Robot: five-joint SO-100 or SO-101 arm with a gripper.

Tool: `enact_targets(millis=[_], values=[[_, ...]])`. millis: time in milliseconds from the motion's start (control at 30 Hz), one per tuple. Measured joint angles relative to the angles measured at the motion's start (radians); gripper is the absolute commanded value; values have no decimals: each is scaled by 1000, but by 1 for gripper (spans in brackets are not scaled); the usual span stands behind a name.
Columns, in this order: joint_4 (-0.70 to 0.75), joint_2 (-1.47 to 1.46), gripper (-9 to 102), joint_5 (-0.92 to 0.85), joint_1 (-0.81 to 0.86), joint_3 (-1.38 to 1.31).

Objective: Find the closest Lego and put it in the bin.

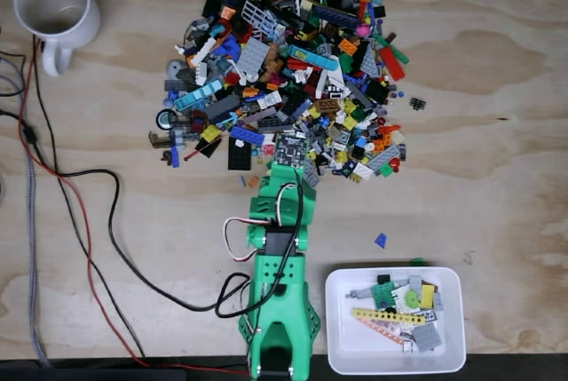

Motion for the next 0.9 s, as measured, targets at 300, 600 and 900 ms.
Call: enact_targets(millis=[300, 600, 900], values=[[43, -311, 9, 149, -101, -167], [100, -336, 10, 187, -268, -160], [-41, -526, 10, 190, -397, -80]])
